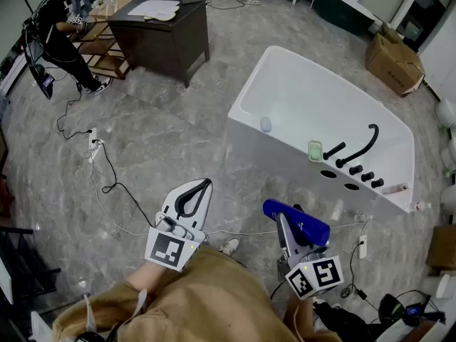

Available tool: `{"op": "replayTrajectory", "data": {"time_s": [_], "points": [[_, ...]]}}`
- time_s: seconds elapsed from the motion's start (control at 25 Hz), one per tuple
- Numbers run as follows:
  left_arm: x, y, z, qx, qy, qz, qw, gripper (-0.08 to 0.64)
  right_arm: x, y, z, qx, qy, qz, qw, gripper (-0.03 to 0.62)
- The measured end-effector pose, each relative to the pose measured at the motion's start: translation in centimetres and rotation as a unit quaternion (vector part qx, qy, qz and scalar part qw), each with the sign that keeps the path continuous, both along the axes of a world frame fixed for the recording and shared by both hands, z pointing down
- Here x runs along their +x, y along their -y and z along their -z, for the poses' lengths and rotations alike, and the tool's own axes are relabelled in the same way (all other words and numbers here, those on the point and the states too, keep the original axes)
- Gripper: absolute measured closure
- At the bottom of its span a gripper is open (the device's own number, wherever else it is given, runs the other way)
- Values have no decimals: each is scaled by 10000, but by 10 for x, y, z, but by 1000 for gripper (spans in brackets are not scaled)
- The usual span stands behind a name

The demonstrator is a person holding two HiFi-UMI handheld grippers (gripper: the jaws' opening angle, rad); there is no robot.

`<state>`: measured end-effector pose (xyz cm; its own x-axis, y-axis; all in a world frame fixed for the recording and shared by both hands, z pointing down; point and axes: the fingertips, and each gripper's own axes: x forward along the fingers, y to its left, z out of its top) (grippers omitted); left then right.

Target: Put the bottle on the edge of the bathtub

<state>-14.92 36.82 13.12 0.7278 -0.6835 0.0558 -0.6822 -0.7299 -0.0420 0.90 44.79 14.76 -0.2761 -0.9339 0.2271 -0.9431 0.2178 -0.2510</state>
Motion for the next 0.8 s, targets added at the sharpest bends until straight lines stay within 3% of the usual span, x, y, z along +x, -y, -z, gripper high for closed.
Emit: {"op": "replayTrajectory", "data": {"time_s": [0.16, 0.48, 0.8], "points": [[0, 2, 7, 53, -37, 0, 10000, 552, 0, 3, 1, -45, 70, -22, 10000, 426], [1, 6, 15, 145, -64, 22, 9999, 552, 1, 10, 6, -31, -299, -10, 9995, 426], [-5, 12, 9, 68, -27, 196, 9998, 552, 7, 20, 2, -59, -17, 25, 10000, 426]]}}
